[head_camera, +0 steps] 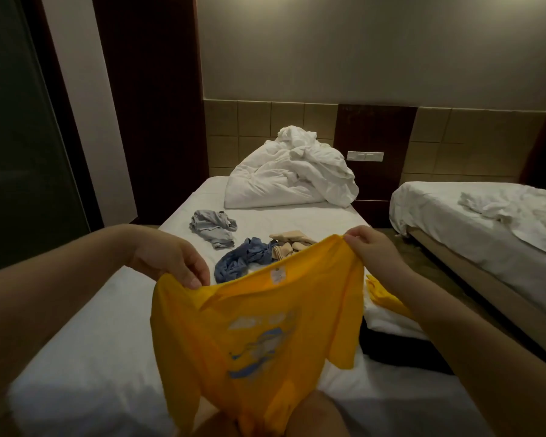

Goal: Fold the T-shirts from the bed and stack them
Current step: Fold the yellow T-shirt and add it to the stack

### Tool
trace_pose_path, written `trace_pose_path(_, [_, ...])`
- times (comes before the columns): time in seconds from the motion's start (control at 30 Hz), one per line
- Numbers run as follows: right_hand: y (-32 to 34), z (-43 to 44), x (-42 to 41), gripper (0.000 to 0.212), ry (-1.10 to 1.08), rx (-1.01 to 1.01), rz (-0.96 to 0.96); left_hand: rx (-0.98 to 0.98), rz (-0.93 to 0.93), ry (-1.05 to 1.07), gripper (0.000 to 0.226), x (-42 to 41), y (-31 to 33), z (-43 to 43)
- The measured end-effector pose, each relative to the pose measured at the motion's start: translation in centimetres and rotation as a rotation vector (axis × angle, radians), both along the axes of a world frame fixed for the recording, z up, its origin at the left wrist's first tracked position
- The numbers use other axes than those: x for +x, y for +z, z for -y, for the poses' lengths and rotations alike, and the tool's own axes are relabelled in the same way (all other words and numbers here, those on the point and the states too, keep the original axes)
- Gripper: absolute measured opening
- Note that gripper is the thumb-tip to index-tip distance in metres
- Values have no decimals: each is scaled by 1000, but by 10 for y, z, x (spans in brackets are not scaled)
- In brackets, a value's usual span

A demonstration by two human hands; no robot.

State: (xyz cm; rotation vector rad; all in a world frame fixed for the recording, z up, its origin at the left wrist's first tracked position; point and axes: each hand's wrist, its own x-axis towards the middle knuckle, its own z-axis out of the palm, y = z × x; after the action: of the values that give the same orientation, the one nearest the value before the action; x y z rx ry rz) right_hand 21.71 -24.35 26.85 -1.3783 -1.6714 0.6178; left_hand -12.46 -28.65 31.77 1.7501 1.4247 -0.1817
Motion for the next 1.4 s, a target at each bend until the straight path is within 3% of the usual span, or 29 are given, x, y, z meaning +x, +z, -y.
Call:
trace_pose_path(0.13, [4, 2, -8, 18, 142, -159, -85, 17, 2, 9, 13, -7, -2, -1])
trace_pose_path(0.23, [6, 6, -5, 17, 287, -299, -292, 21, 97, 85, 14, -12, -6, -2])
trace_pose_path(0.33, [7, 7, 1, 24, 383, -391, -369, 86, 240, 190, 11, -17, -11, -2])
trace_pose_path(0.5, [4, 15, 3, 20, 408, -534, -197, 294, 486, 282, 18, -18, -16, -2])
trace_pose_path(0.57, [4, 18, 5, 25, 424, -548, -82, 368, 575, 323, 35, -15, -15, -1])
trace_pose_path(0.63, [6, 20, 6, 27, 428, -526, -30, 424, 642, 377, 37, -10, -15, -2])
trace_pose_path(0.73, [9, 20, 5, 21, 392, -466, -90, 511, 645, 459, 11, 0, -12, 0])
trace_pose_path(0.93, [11, 15, 3, 19, 314, -363, -39, 632, 547, 406, 15, 4, -2, 6])
trace_pose_path(1.0, [10, 14, 2, 18, 294, -347, 33, 605, 543, 366, 10, 2, 3, 8])
trace_pose_path(1.07, [11, 14, 0, 18, 273, -323, 53, 551, 548, 328, 20, 0, 7, 10])
trace_pose_path(1.23, [22, 15, -7, 22, 227, -314, -144, 516, 752, 406, 21, -2, 20, 11])
trace_pose_path(1.33, [40, 13, -15, 28, -5, 54, -135, 547, 788, 352, 27, 0, 31, 10])
trace_pose_path(1.4, [57, 14, -19, 30, -107, 310, -91, 555, 688, 258, 49, 3, 39, 9])
